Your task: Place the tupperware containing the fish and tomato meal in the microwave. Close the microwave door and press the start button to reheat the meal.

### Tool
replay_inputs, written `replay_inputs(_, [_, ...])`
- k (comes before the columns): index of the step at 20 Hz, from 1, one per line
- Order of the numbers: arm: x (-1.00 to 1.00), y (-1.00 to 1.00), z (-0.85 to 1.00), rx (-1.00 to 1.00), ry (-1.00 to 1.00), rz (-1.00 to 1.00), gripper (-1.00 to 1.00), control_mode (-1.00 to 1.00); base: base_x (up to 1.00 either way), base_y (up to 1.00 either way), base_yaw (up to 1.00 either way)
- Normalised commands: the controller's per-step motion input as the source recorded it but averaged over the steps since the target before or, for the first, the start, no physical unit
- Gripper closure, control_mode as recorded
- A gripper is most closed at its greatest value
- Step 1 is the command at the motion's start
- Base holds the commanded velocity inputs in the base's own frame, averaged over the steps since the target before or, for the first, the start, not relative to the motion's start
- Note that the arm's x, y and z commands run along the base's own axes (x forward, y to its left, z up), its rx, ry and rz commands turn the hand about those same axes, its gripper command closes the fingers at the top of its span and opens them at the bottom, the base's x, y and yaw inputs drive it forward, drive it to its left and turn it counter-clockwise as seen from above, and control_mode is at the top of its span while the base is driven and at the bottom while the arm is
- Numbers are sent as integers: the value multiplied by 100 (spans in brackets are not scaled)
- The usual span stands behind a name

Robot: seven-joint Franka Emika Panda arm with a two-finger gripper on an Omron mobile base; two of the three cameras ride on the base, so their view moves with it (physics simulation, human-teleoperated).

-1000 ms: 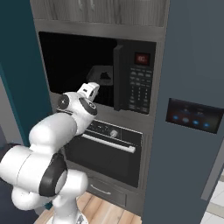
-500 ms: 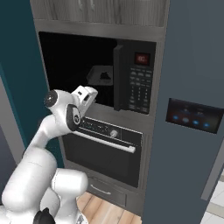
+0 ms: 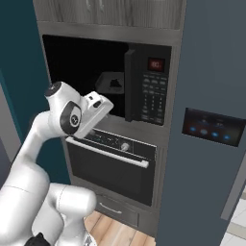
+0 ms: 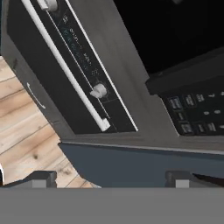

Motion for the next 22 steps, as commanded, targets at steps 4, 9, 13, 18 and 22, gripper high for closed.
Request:
replay_inputs(4, [22, -37, -26, -4, 2, -12, -100, -100, 0, 0, 0])
replay_inputs(9, [30, -34, -19, -3, 1, -7, -100, -100, 0, 0, 0])
replay_inputs(13, [23, -30, -16, 0, 0, -1, -100, -100, 0, 0, 0])
replay_inputs(18, [31, -25, -22, 0, 0, 0, -100, -100, 0, 0, 0])
replay_inputs(22, [39, -17, -22, 0, 0, 0, -100, -100, 0, 0, 0])
